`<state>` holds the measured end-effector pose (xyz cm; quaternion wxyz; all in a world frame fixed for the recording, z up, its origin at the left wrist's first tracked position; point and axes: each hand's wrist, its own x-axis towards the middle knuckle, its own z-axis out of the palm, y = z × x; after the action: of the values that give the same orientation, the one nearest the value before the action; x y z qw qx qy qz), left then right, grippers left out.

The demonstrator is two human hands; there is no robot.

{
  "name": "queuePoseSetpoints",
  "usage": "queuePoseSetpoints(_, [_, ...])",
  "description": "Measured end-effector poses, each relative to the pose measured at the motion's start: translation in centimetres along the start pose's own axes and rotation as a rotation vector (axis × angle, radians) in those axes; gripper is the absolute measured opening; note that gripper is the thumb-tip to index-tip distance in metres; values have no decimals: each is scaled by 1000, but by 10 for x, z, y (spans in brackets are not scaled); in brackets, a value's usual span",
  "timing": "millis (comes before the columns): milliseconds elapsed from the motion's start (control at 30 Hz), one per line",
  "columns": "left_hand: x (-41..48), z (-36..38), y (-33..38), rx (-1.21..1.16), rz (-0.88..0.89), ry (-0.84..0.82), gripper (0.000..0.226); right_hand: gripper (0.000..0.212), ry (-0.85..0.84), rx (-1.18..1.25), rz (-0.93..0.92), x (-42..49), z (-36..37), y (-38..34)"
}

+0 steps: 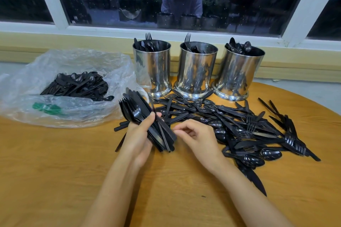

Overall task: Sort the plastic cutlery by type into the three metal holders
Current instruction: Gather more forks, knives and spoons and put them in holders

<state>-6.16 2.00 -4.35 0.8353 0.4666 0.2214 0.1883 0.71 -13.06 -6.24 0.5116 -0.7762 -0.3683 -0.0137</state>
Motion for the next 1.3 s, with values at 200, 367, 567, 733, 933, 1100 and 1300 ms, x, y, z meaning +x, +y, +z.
queuePoseSetpoints(200, [4,-7,6,-12,6,25,13,14,102,-93,43,11,-19,13])
queuePoseSetpoints(367, [2,-8,8,-23,17,28,15,20,-58,-410,-13,33,-18,25])
queuePoseSetpoints(567, [4,-11,10,-116,-19,54,16,35,-283,-711,-78,52,-4,25])
queuePoseSetpoints(733, [6,-13,10,-165,-40,32,17,22,-331,-817,-182,49,-8,21])
queuePoseSetpoints(933, [7,-12,9,-201,-62,16,18,18,-57,-608,-67,35,-24,18])
queuePoseSetpoints(1100, [6,-10,7,-210,-43,-3,10,19,124,-367,194,25,-41,12])
queuePoseSetpoints(1300, [2,-1,2,-194,-54,-20,9,21,115,158,422,9,-41,-10])
